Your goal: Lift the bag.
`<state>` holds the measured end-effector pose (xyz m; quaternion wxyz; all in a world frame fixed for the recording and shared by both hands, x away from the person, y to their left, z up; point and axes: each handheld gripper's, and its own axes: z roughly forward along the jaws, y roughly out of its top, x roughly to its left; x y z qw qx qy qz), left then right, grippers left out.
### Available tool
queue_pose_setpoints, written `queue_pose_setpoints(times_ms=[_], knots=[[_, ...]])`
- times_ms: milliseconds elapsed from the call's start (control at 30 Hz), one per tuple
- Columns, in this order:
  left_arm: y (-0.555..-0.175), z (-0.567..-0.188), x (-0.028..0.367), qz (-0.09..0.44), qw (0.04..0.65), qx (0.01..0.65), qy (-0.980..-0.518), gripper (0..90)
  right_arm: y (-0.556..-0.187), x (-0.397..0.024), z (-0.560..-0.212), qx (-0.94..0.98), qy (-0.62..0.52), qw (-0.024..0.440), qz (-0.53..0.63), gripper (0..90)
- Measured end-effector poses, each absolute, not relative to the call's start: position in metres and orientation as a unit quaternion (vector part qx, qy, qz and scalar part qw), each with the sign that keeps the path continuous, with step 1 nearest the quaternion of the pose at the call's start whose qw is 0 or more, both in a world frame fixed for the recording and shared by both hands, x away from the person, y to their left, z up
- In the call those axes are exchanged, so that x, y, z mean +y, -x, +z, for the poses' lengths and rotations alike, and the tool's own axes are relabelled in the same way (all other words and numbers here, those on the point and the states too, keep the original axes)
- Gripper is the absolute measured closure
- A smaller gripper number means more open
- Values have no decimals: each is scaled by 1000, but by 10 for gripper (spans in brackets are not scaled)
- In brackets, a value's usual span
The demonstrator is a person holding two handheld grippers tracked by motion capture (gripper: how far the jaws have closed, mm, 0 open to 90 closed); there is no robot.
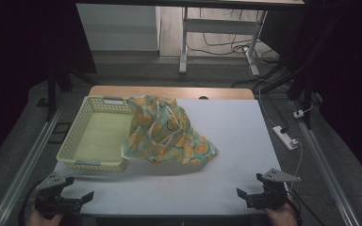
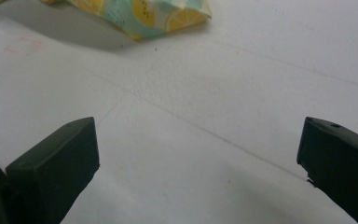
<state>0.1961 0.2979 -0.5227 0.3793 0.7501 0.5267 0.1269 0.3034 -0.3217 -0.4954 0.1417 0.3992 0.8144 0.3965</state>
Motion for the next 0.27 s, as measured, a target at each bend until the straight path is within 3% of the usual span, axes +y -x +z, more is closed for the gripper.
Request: queue_pose_setpoints(times_ms=[267], knots=[[-198,-524,299,112,371,536,-750,0,-302,-323,-496,818,-411,142,377,0]])
